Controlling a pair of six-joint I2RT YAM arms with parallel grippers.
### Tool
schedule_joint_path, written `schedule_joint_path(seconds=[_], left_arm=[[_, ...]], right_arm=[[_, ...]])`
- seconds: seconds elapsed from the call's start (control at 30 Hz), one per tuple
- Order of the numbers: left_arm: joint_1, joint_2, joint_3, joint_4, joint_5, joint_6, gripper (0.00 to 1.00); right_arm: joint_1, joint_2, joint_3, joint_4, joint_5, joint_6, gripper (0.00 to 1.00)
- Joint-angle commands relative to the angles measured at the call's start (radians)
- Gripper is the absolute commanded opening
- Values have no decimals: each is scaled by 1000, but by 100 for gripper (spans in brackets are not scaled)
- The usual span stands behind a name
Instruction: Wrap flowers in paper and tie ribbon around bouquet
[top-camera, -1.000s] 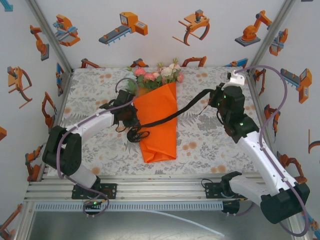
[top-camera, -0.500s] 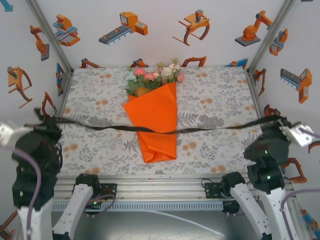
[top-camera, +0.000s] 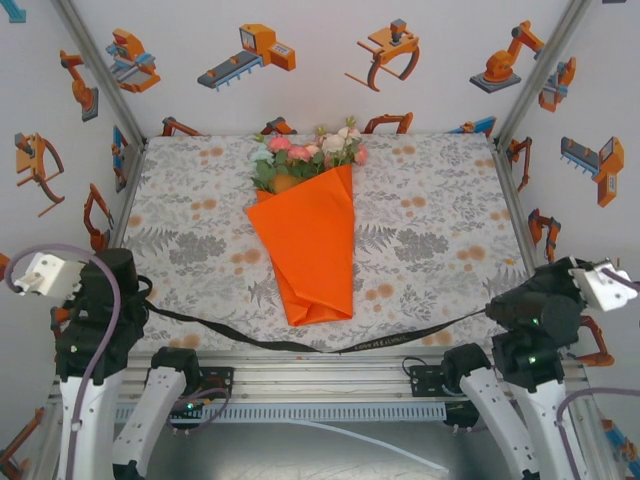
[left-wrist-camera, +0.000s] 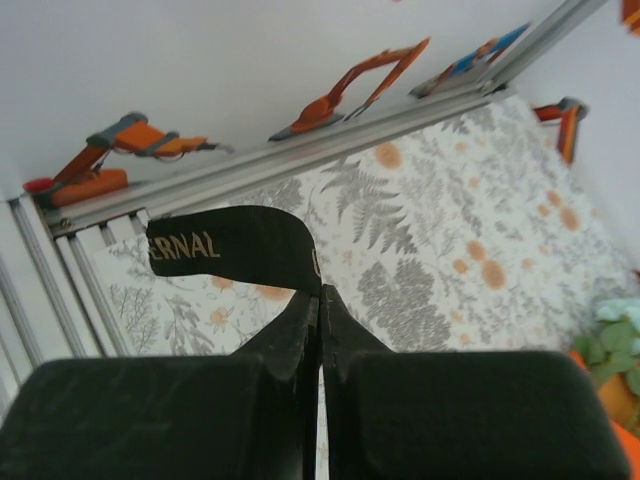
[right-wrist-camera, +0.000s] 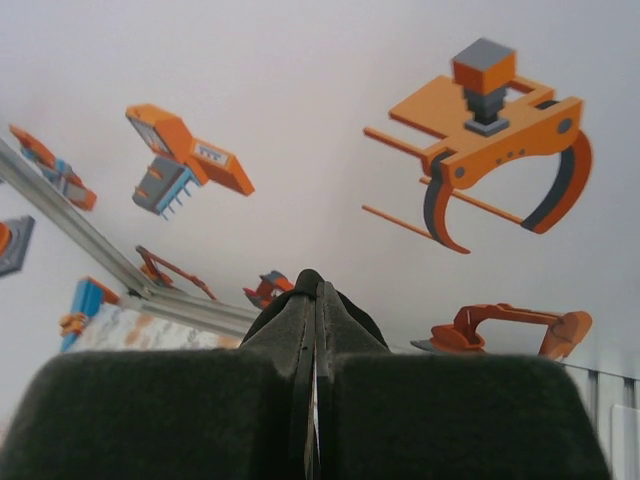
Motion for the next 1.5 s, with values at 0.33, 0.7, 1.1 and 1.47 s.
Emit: schedule_joint_path(seconds=[0.33,0.7,1.1,1.47], left_arm=[[229,388,-180,413,492,0,9],[317,637,-236,565,572,-48,8],[364,639,-194,614,569,-18,54],[0,560,-76,670,983,112,78]], right_arm=[[-299,434,44,-349,-396,568,0],[-551,901,199,-230,-811,717,0],[-551,1055,365,-226,-1424,709,70],[-386,804,104,-213,-1948,786,66]])
